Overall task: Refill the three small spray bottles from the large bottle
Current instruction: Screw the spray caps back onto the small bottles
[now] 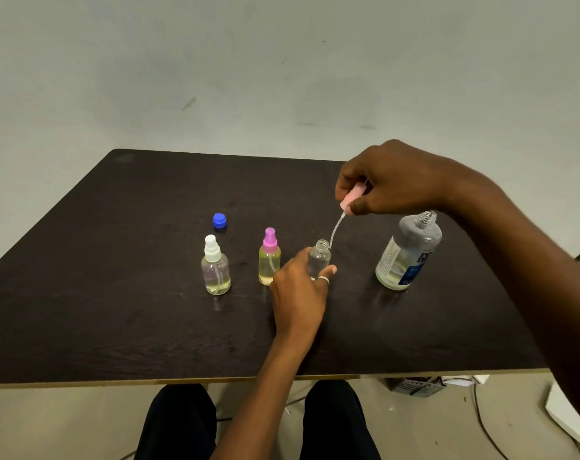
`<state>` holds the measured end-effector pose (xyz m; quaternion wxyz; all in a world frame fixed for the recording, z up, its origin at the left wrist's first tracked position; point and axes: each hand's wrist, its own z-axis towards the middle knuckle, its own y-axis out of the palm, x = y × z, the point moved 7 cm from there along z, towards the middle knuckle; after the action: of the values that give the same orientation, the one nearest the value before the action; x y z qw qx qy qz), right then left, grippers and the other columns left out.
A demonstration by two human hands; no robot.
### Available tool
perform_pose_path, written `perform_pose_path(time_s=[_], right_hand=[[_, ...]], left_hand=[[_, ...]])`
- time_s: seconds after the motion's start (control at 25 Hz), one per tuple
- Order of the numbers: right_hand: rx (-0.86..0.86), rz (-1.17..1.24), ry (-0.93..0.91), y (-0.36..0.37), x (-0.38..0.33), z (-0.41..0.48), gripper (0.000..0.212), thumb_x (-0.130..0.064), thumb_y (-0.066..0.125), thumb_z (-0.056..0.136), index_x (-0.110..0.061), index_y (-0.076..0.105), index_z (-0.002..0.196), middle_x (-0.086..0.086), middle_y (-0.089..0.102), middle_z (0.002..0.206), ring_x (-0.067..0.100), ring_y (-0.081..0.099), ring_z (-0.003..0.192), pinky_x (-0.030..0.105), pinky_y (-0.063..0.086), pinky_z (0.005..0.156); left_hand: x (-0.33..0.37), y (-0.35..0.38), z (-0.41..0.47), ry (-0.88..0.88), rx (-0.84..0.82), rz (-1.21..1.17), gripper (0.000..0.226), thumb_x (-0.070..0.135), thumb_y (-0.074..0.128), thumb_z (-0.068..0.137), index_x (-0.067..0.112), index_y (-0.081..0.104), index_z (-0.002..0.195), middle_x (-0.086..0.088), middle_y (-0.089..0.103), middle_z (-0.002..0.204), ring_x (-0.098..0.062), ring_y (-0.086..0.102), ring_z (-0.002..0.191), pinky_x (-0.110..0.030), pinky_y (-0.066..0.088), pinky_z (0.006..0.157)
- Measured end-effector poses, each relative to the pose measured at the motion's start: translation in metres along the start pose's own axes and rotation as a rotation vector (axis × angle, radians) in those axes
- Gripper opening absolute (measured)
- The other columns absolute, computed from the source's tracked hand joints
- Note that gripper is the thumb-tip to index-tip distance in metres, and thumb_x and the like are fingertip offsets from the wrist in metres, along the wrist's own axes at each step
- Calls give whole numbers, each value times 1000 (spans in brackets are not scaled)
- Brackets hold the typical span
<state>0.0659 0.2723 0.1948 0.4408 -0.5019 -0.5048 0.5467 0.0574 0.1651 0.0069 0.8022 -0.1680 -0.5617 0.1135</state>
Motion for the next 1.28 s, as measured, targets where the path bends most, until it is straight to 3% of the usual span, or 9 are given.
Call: perform_pose_path(time_s=[0.24,0.56,0.68,0.8,1.28], right_hand=[[-26,-2,-33,18,-7,9,18,-20,72,82,-24,71,100,-12,67,98,4,58,83,19,44,69],[73,30,-19,-7,-7,8,17,-21,75,81,-23,72,98,-11,67,90,6,61,82,21,46,68],[22,42,-31,10,-8,10,19,-22,76,80,-24,72,98,-12,68,94,5,61,84,23,49,73],[-34,28,-42,32,-9,14,21,-19,75,81,-23,72,101,-13,66,97,4,59,85,15,42,69],[-68,19,-96,72,-14,21,20,-11,76,79,-20,76,97,-9,71,94,4,62,79,15,45,72]], left_hand=[[2,-1,0,26,-3,-5,37,31,78,84,20,67,118,6,73,98,-7,67,88,-21,56,76],[3,-3,-1,30,10,15,32,30,79,83,20,69,112,6,72,95,-3,63,82,-7,42,68],[2,-2,0,27,7,21,37,31,78,83,19,68,117,5,73,97,-7,66,86,-10,47,71],[-1,0,1,19,1,31,44,33,78,84,19,66,124,3,73,103,-9,68,93,-21,55,78],[-1,0,0,10,-7,15,42,32,76,85,18,66,123,2,73,106,-9,68,95,-11,47,74]])
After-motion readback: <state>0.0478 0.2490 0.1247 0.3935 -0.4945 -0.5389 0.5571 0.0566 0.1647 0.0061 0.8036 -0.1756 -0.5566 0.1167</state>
